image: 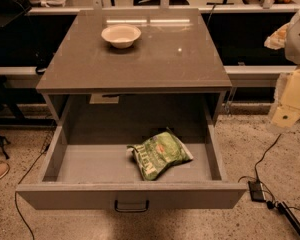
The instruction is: Pick green jalapeno chip bag from top drawer and place on counter
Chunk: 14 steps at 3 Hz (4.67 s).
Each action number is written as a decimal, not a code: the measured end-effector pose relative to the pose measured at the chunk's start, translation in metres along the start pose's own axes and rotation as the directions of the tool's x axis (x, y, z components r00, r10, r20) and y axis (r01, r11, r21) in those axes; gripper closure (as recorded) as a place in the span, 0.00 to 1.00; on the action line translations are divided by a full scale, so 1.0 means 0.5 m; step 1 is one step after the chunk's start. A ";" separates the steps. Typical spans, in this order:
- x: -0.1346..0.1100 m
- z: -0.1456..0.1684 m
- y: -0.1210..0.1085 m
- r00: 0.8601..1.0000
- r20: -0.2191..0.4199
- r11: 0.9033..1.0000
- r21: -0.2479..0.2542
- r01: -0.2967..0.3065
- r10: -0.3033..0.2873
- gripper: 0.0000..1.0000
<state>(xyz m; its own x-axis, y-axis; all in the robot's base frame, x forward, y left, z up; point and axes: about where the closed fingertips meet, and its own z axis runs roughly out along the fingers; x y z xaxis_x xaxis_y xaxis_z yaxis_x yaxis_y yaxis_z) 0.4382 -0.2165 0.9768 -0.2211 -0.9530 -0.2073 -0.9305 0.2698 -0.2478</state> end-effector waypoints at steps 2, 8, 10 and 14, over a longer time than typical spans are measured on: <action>-0.022 0.070 0.013 0.997 0.072 0.999 -0.045 -0.030 0.034 0.00; -0.320 0.554 0.064 0.906 0.342 0.953 -0.252 -0.167 0.249 0.00; -0.257 0.666 0.026 0.932 0.276 0.967 -0.168 -0.193 0.234 0.00; -0.121 0.826 0.023 0.942 0.145 0.941 -0.203 -0.271 0.303 0.50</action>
Offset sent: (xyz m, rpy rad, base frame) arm 0.0214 0.0490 -0.0980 0.2571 0.0962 -0.0085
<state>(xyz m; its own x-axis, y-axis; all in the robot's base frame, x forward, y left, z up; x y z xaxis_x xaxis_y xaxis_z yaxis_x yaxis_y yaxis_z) 0.5614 -0.0984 0.5955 -0.4474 -0.7959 -0.4079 -0.8749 0.4842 0.0149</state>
